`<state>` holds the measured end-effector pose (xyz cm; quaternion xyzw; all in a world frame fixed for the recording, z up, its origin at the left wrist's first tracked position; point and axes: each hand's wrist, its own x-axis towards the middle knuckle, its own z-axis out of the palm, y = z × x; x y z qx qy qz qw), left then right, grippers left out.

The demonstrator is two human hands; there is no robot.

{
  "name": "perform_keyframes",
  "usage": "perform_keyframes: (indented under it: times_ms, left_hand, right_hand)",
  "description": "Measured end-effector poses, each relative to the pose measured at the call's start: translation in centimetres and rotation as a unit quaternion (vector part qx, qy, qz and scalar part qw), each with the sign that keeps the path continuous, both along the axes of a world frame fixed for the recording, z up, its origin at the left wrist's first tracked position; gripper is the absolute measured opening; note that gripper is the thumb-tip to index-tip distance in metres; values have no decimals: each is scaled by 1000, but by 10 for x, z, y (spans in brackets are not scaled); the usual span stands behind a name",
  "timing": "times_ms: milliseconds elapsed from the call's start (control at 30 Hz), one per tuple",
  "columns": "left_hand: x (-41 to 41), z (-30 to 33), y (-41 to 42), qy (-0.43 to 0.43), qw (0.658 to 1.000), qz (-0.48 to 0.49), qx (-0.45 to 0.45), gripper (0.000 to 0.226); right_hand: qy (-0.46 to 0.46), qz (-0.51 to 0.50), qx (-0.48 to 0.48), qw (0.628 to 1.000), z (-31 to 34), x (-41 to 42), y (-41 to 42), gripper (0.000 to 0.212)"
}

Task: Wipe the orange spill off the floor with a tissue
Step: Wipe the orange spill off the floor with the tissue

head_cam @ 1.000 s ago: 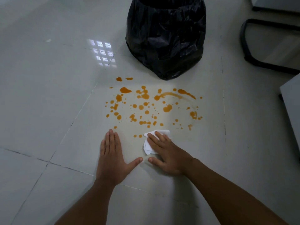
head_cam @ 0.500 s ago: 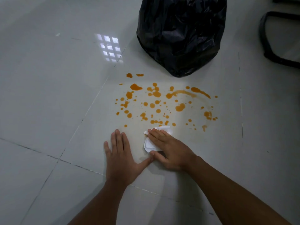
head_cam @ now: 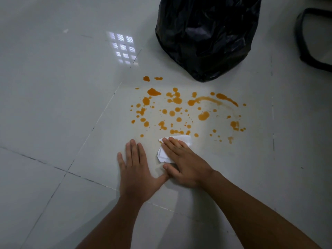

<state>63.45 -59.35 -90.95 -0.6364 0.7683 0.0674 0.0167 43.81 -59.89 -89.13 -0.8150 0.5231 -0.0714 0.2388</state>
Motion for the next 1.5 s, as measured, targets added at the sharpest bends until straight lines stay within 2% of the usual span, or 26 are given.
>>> perform_keyframes:
  times_ms: [233,533,667,833,1033,1167,1400,1500]
  left_hand:
    - [1,1,1,2,1000,-8,-2,131]
    - [-1,5,3,2,1000,-10,-2,138]
    - [-1,5,3,-3,1000,-5,3,140]
    - [-2,3,3,-6,1000,2,6,141]
    - [-4,5,4,-3,1000,-4,3,139]
    - [-5,7,4,-5,1000,-4,8,138]
    - [-5,9,4,-4,1000,-2,12,136]
    - [-1,11,2,56,998,21,-17,126]
  right_hand:
    - [-11,13,15,1000,7,-6,-7,65]
    - [34,15,-39,999,3,-41,22,54]
    - [63,-21,-46,997,-1,-61,38,54]
    - [68,-117,-52,989,-3,-87,62,54]
    - [95,-244,-77,962,-4,-108,71,51]
    - [101,-310,-44,944,-6,-108,47,54]
    - [87,-349,-35,932,0,-92,25,53]
    - [87,-315,-29,944,1,-84,32,55]
